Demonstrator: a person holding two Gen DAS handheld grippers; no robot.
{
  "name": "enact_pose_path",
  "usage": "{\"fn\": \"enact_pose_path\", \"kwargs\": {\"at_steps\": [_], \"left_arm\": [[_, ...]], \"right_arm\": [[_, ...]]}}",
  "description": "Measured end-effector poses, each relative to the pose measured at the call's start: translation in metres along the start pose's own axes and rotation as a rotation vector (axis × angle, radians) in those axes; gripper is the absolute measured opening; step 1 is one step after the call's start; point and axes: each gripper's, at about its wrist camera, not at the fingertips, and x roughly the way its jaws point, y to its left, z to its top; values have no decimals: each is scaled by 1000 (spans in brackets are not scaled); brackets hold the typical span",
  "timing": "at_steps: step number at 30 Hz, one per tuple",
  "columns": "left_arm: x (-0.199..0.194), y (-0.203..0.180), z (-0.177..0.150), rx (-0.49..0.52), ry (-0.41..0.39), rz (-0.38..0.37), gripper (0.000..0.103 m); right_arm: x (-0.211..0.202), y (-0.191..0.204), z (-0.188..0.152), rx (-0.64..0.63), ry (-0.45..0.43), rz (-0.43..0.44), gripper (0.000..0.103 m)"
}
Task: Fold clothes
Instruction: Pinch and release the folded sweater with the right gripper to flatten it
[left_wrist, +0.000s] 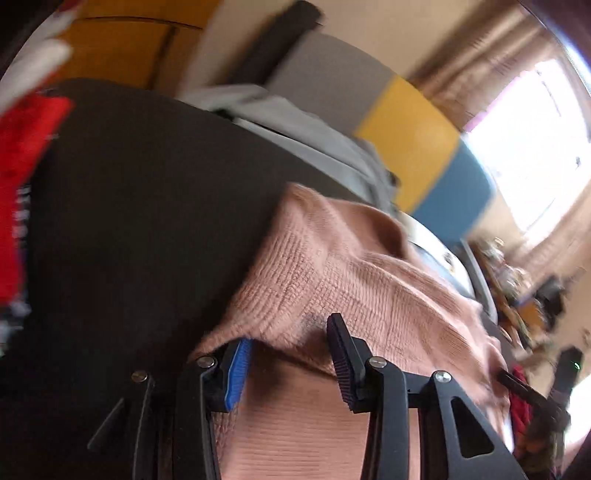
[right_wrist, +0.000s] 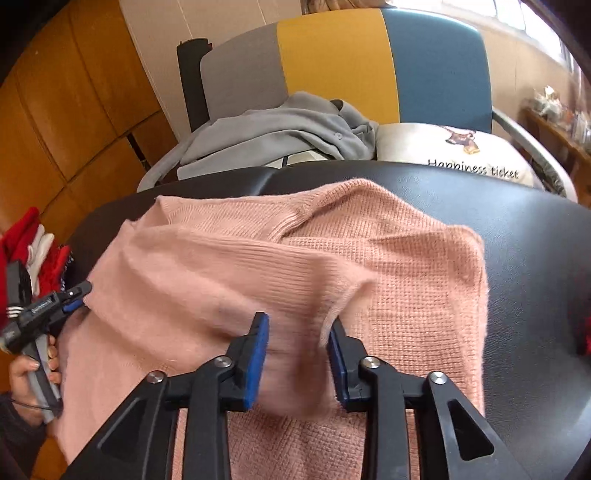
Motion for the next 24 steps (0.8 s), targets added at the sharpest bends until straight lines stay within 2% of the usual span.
{"fn": "enact_pose_path", "kwargs": {"at_steps": [1, 3, 6, 8, 10, 14, 17, 18, 19, 20, 21, 22, 24], "left_arm": [[-4, 4, 0, -8, 2, -5, 40], [-10, 4, -2, 34, 37, 2, 41], [-21, 3, -2, 65, 55, 15, 42], [-28, 4, 1, 61, 56, 25, 42], [-34, 7, 2, 48, 58, 14, 46], [-19, 2, 5, 36, 100, -3, 52], [-10, -3, 6, 71, 91, 41, 51], [-10, -4, 5, 82, 83, 66, 47], [-9, -4, 5, 90, 76, 99, 42], [-11, -3, 4, 97, 67, 138, 26], [-13, -2, 3, 105, 53, 166, 18], [-16, -2, 2, 121, 36, 191, 18], [-20, -1, -1, 159, 14, 242, 19]], "right_arm": [[4, 0, -3, -4, 9, -8, 47], [13, 0, -8, -11, 28, -24, 54], [15, -2, -11, -1, 21, -18, 54], [10, -8, -10, 42, 10, 11, 53], [4, -14, -8, 83, 1, 48, 53], [-4, -23, 9, 150, -65, 104, 56], [15, -22, 23, 151, -25, 93, 59], [26, -21, 26, 141, 3, 97, 58], [32, -14, 26, 103, 26, 83, 40], [37, -7, 27, 63, 49, 69, 25], [39, 0, 28, 16, 54, 48, 11], [35, 7, 30, -20, 44, 36, 11], [19, 17, 40, -64, -30, 13, 11]]}}
